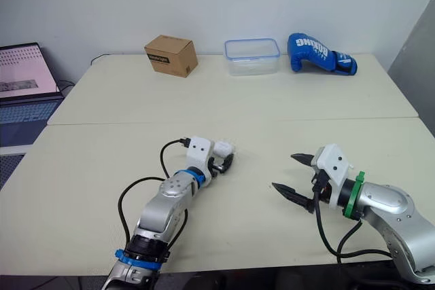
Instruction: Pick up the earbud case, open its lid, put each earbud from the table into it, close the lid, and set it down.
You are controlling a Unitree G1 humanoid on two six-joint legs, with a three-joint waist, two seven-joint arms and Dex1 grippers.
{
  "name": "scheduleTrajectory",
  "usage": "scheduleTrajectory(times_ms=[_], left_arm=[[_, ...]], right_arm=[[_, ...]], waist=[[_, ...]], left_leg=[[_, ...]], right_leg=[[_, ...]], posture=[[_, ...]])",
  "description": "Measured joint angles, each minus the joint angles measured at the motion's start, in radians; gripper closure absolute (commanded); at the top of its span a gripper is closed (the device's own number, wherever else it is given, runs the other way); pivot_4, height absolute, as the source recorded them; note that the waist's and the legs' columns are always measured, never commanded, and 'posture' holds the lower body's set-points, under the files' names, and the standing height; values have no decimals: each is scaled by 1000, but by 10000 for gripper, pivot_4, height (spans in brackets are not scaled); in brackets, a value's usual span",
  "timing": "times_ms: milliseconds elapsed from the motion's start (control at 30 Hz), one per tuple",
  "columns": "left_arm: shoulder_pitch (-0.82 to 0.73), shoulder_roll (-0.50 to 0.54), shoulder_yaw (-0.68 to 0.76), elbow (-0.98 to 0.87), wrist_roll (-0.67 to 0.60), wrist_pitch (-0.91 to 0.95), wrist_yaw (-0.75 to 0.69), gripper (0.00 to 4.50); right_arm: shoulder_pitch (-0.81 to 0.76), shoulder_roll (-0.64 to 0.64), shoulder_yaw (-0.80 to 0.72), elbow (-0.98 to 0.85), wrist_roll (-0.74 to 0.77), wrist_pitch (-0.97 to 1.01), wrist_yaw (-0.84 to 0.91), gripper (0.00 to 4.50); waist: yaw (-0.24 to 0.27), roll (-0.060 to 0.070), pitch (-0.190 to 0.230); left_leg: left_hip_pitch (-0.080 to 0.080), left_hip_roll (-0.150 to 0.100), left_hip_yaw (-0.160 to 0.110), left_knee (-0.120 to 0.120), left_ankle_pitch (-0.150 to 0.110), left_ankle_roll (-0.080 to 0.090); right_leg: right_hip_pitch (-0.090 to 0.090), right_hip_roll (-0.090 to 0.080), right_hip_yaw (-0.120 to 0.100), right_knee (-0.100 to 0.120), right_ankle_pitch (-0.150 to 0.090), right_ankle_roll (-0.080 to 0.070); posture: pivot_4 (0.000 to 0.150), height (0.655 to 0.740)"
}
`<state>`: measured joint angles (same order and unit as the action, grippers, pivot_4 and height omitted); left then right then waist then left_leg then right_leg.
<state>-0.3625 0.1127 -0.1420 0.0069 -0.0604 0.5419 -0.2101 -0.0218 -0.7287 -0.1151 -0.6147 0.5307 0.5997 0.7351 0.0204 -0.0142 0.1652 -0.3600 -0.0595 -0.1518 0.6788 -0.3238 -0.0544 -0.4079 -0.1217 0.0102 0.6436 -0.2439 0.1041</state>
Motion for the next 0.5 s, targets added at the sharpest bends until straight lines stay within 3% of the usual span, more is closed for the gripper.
scheduleTrajectory(times_ms=[167, 500], left_arm=[[-47, 2, -7, -37, 0, 138, 0, 6157], [-76, 11, -10, -57, 0, 227, -1, 6157]], right_arm=[[1, 0, 2, 0, 0, 0, -2, 0], [3, 1, 5, 1, -1, -3, 0, 0]], waist=[[-1, 0, 0], [-1, 0, 0]], left_leg=[[0, 0, 0, 0, 0, 0], [0, 0, 0, 0, 0, 0]], right_leg=[[0, 0, 0, 0, 0, 0], [0, 0, 0, 0, 0, 0]], posture=[[1500, 7307], [1500, 7307]])
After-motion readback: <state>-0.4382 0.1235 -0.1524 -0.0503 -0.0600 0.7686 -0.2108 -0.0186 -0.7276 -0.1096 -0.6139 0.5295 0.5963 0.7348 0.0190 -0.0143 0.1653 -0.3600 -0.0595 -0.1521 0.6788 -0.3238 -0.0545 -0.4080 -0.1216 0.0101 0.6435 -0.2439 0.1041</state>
